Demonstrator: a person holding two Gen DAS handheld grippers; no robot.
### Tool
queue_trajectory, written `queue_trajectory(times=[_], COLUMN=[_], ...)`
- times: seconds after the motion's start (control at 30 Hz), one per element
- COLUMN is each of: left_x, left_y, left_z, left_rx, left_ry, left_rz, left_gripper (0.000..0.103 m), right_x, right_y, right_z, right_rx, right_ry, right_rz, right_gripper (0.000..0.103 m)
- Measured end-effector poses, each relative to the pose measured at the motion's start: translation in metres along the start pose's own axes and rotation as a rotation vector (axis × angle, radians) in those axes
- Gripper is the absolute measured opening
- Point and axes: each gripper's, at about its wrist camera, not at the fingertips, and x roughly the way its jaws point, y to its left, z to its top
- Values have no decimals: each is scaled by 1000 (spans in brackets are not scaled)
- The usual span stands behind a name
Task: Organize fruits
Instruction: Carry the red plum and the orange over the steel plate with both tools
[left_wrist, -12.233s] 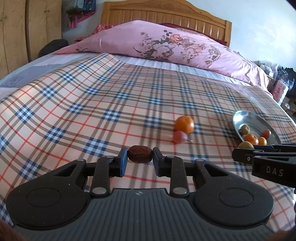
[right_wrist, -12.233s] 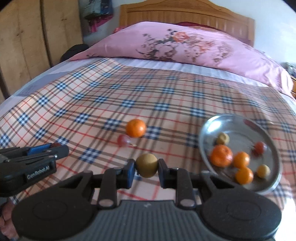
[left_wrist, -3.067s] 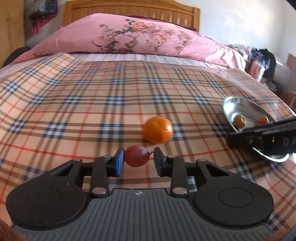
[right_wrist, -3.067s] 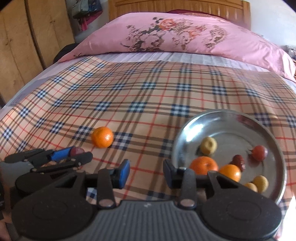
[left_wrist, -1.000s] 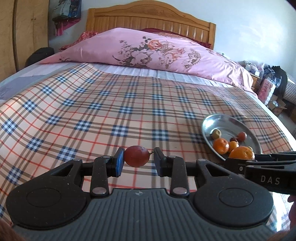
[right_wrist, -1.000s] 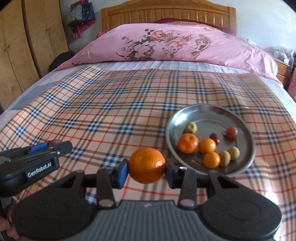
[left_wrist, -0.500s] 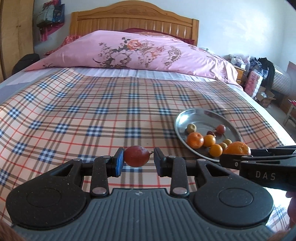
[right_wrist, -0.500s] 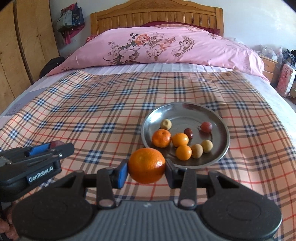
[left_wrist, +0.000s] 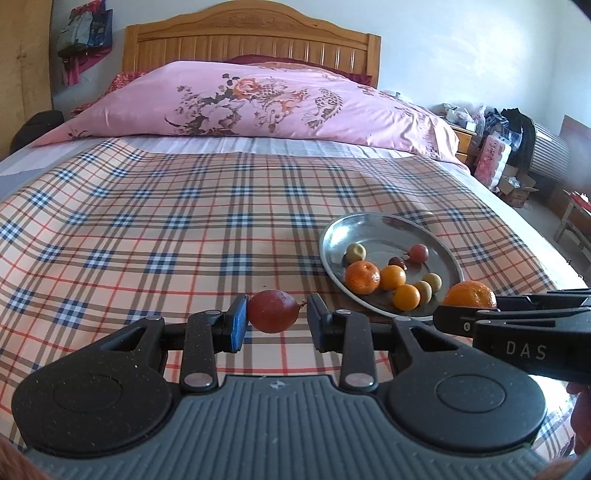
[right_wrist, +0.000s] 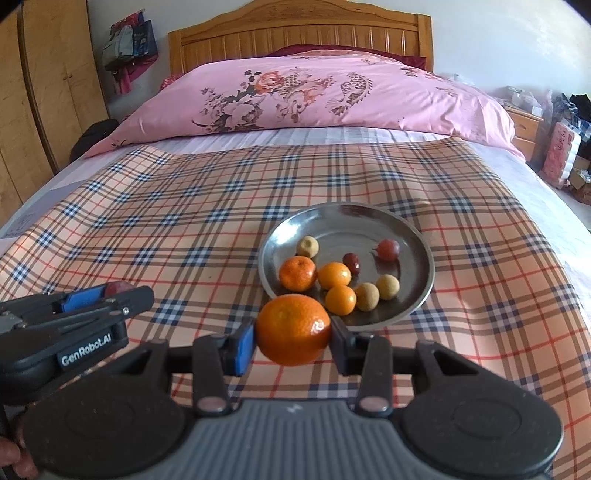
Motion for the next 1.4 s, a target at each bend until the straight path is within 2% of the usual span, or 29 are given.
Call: queue_trajectory(times=[0.83,1.4], left_x=[8,28], left_y=[-22,-40], left_z=[7,17], left_rx=[35,56], left_ry=[0,15], left_rz=[-41,-75], left_gripper=[38,38], right_x=[-5,3], right_y=[-23,-42], right_z=[6,16], right_rx=[33,53], right_ry=[-16,-11], right_rz=[-21,-42], right_gripper=[40,40])
